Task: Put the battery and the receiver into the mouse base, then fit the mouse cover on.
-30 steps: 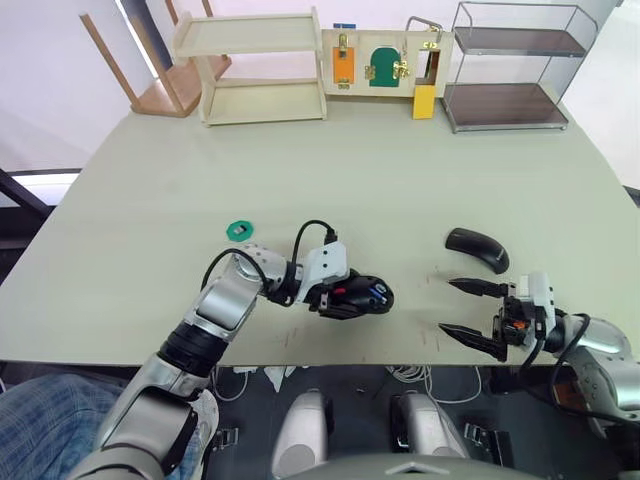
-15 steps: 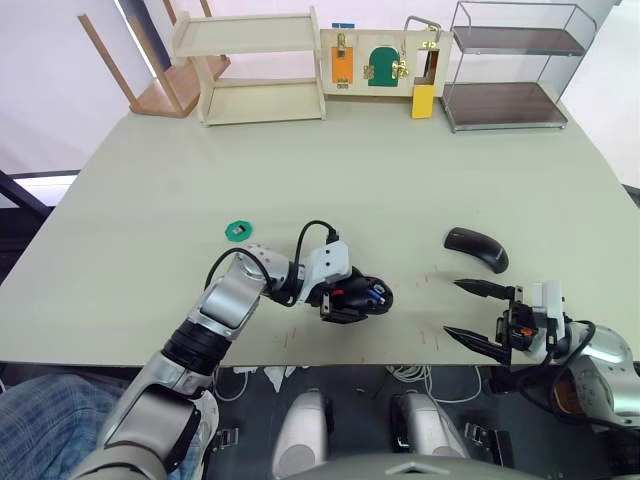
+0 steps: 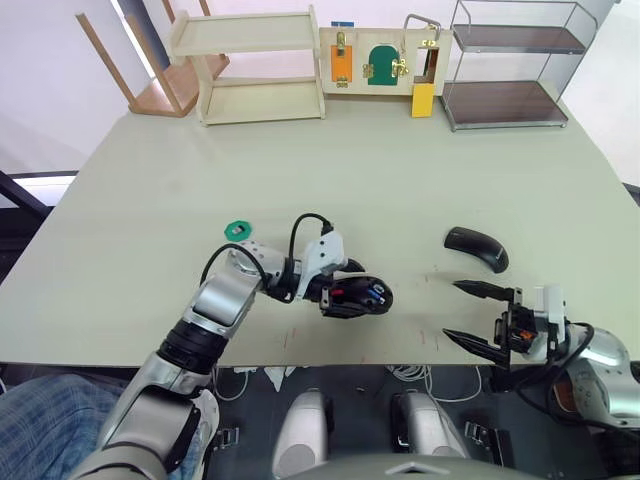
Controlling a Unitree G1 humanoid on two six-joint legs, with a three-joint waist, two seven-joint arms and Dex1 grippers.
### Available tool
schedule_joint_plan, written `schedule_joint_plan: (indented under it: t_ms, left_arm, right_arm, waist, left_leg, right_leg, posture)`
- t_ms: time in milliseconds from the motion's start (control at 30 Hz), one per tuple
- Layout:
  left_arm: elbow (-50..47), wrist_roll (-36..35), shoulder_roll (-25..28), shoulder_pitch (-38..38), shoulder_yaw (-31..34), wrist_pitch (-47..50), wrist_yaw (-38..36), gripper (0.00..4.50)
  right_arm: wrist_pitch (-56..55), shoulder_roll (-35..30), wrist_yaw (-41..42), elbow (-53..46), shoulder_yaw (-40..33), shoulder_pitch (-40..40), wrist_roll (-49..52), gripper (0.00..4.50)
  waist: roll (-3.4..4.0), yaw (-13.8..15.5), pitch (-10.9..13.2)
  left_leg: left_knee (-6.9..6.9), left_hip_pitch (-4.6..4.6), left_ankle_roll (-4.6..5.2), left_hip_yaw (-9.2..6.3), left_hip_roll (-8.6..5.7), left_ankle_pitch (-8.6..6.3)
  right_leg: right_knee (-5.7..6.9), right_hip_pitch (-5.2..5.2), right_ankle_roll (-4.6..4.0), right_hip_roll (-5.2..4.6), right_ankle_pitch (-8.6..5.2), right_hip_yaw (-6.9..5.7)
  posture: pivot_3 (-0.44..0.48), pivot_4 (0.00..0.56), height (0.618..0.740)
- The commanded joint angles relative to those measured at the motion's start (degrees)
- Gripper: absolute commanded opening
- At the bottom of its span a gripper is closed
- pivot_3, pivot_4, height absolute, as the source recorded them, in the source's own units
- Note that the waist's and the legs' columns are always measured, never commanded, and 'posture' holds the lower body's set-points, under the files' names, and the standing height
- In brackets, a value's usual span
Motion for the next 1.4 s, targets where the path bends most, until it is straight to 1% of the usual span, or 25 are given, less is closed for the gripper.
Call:
schedule_joint_plan:
  t_ms: [33,133,233,333,400,533,633,667,767,867,933,1100,1267,1400]
  left_arm:
    - [-5.25,-4.69,1.29,-0.31,5.38,-1.04,-0.96,4.44]
    - [-7.81,-8.32,2.04,0.11,8.7,0.78,-0.81,4.44]
    - [-10.23,-11.75,3.4,2.47,13.52,0.45,-0.21,4.44]
    - [-10.1,-12.46,3.21,4.91,18.8,-1.48,4.01,4.44]
    - [-9.92,-12.48,3.37,6.22,20.92,-1.85,6.09,4.44]
    - [-5.92,-13.26,3.62,10.22,26.38,-5.38,7.23,4.44]
    - [-1.78,-11.85,4.79,13.03,29.06,-10.57,6.83,4.44]
    - [0.22,-11.36,5.24,13.67,30.18,-12.54,7.08,4.44]
    - [5.57,-11.58,6.32,13.52,33.18,-14.05,8.72,4.44]
    - [10.42,-10.49,7.35,12.53,34.16,-15.28,9.99,4.44]
    - [15.46,-9.89,8.46,10.89,34.98,-15.84,10.72,4.44]
    - [25.32,-10.62,10.74,6.32,36.0,-15.39,9.64,4.44]
    - [36.98,-6.76,12.97,0.63,32.95,-19.99,6.02,4.44]
    - [45.09,-4.07,13.51,-3.6,31.31,-26.44,3.83,4.44]
  right_arm:
    - [-0.62,0.26,0.42,-2.02,-0.99,0.15,1.72,4.5]
    - [-0.49,0.37,0.23,-2.46,-1.21,0.09,1.96,4.5]
    - [-0.75,0.9,-0.06,-2.25,-1.45,-0.21,2.31,4.5]
    - [-0.83,1.9,-0.68,-1.72,-1.45,-0.62,2.55,4.5]
    - [-0.76,2.55,-1.06,-1.45,-1.49,-0.62,2.73,4.5]
    - [-2.0,3.42,-0.71,-0.14,-0.98,-1.11,1.74,4.5]
    - [-2.39,3.86,-0.83,0.32,-0.92,-1.66,1.52,4.5]
    - [-2.64,3.99,-0.82,0.63,-0.84,-1.84,1.44,4.5]
    - [-3.01,4.36,-0.96,0.95,-0.62,-2.12,1.22,4.5]
    - [-3.04,4.63,-1.09,0.85,-0.53,-2.12,1.03,4.5]
    - [-3.01,4.74,-1.16,0.68,-0.53,-2.04,0.95,4.5]
    - [-3.0,4.81,-1.44,0.66,-0.69,-2.08,0.63,4.5]
    - [-2.91,4.91,-1.72,0.72,-0.43,-2.28,0.49,4.5]
    - [-3.04,4.9,-2.05,0.82,-0.58,-2.63,0.42,4.5]
  waist:
    - [0.02,-0.02,0.06]
    - [0.06,-0.05,0.11]
    - [0.1,-0.19,0.13]
    - [0.11,-0.29,0.15]
    - [0.11,-0.23,0.18]
    - [0.14,-0.13,0.2]
    - [0.15,-0.21,0.22]
    - [0.15,-0.2,0.23]
    - [0.16,-0.14,0.24]
    - [0.16,0.03,0.25]
    - [0.16,0.08,0.25]
    - [0.1,-0.06,0.29]
    - [0.1,-0.06,0.29]
    - [0.08,-0.01,0.3]
  left_leg:
    - [0.0,0.0,0.0,0.0,0.0,0.0]
    - [0.0,0.01,0.0,0.02,0.01,0.0]
    - [-0.02,0.02,0.0,0.04,0.02,0.0]
    - [-0.03,0.03,0.0,0.06,0.03,0.0]
    - [-0.03,0.04,0.0,0.05,0.05,0.0]
    - [-0.03,0.07,0.0,0.13,0.04,0.0]
    - [-0.04,0.07,0.0,0.15,0.05,0.0]
    - [-0.04,0.07,-0.01,0.16,0.05,0.0]
    - [-0.04,0.08,0.0,0.16,0.08,0.0]
    - [-0.04,0.08,-0.01,0.17,0.08,0.0]
    - [-0.04,0.07,-0.01,0.25,0.05,0.0]
    - [-0.05,0.08,-0.01,0.24,0.09,0.0]
    - [-0.05,0.08,-0.01,0.27,0.08,-0.01]
    - [-0.05,0.08,-0.01,0.28,0.07,0.0]
  right_leg:
    - [0.0,0.0,0.0,0.0,0.0,0.0]
    - [0.01,-0.01,0.0,0.0,0.0,0.01]
    - [0.0,-0.01,0.0,0.0,0.0,0.02]
    - [0.01,-0.01,0.0,0.01,0.0,0.04]
    - [0.02,-0.01,0.0,0.02,0.0,0.03]
    - [0.01,0.0,0.01,-0.01,0.0,0.07]
    - [0.01,-0.02,0.0,-0.01,0.01,0.08]
    - [0.02,-0.02,0.0,-0.01,0.01,0.08]
    - [0.02,-0.03,0.0,0.0,0.0,0.07]
    - [0.01,-0.03,0.0,-0.01,0.0,0.07]
    - [0.0,-0.02,0.01,-0.08,0.01,0.08]
    - [0.04,-0.05,0.01,-0.01,0.01,0.07]
    - [0.04,-0.05,0.01,-0.02,0.02,0.07]
    - [0.04,-0.05,0.01,-0.02,0.02,0.07]
  posture:
    - [0.0,0.15,0.74]
    - [0.0,0.15,0.74]
    - [0.0,0.15,0.74]
    - [0.0,0.15,0.74]
    - [0.0,0.15,0.74]
    - [0.0,0.15,0.74]
    - [0.0,0.15,0.74]
    - [0.0,0.15,0.74]
    - [0.0,0.15,0.74]
    - [0.0,0.15,0.74]
    - [0.0,0.15,0.74]
    - [0.0,0.15,0.74]
    - [0.0,0.15,0.74]
    - [0.0,0.15,0.74]
